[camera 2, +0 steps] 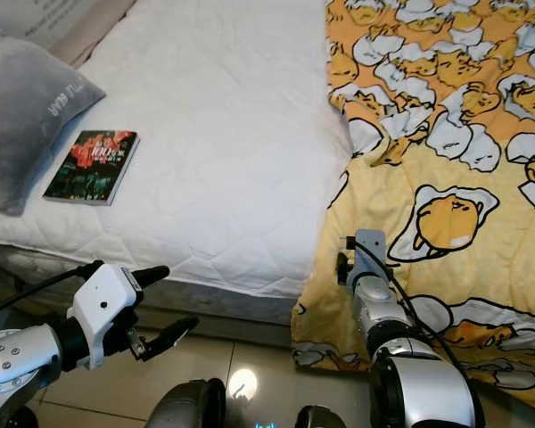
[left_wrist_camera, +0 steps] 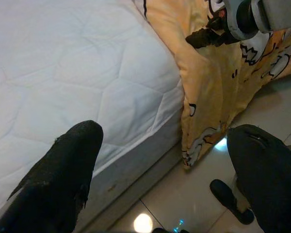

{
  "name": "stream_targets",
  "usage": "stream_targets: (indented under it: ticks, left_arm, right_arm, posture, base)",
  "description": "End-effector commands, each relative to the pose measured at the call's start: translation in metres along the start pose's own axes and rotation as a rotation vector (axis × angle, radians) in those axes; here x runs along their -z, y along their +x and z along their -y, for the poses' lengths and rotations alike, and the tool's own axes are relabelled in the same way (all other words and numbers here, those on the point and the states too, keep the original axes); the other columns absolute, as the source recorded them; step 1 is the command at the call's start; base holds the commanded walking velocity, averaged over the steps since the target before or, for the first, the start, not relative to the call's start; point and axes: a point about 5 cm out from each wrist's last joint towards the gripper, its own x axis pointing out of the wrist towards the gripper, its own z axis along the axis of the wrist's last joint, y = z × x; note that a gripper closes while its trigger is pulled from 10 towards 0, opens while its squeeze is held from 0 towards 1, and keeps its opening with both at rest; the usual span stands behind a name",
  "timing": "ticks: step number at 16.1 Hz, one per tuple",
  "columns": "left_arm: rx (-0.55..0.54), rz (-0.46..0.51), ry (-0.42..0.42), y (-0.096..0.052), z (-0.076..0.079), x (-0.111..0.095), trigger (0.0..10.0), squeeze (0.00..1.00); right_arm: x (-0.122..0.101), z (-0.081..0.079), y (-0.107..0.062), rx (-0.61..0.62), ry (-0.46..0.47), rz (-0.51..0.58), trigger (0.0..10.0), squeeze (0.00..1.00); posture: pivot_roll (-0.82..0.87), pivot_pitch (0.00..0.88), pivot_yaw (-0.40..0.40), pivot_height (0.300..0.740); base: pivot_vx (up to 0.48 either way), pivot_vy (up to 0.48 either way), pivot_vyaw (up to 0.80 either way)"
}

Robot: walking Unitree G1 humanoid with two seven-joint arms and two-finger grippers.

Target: Clean up the room

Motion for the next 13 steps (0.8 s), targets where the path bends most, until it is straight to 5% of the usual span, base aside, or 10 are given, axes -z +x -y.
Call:
stream_targets:
  ticks: [1, 13]
  left_arm:
    - [0.004, -0.006, 0.007, -0.0028, 0.0001, -0.0013, 10.0, 0.0]
    - [0.034, -0.012, 0.008, 0.0028, 0.0025, -0.0013, 10.0, 0.0]
  right_arm:
    - [0.0048, 0.0024, -0.0001, -0.004, 0.0, -0.034, 0.0, 0.0]
    - [0.0079, 0.0094, -0.0003, -0.016, -0.009, -0.056, 0.0, 0.0]
  posture:
    - [0.33, 0.184, 0.053, 0.74]
    - [0.32, 0.156, 0.049, 0.74]
  base:
    - [0.0, 0.0, 0.0]
    - [0.0, 0.0, 0.0]
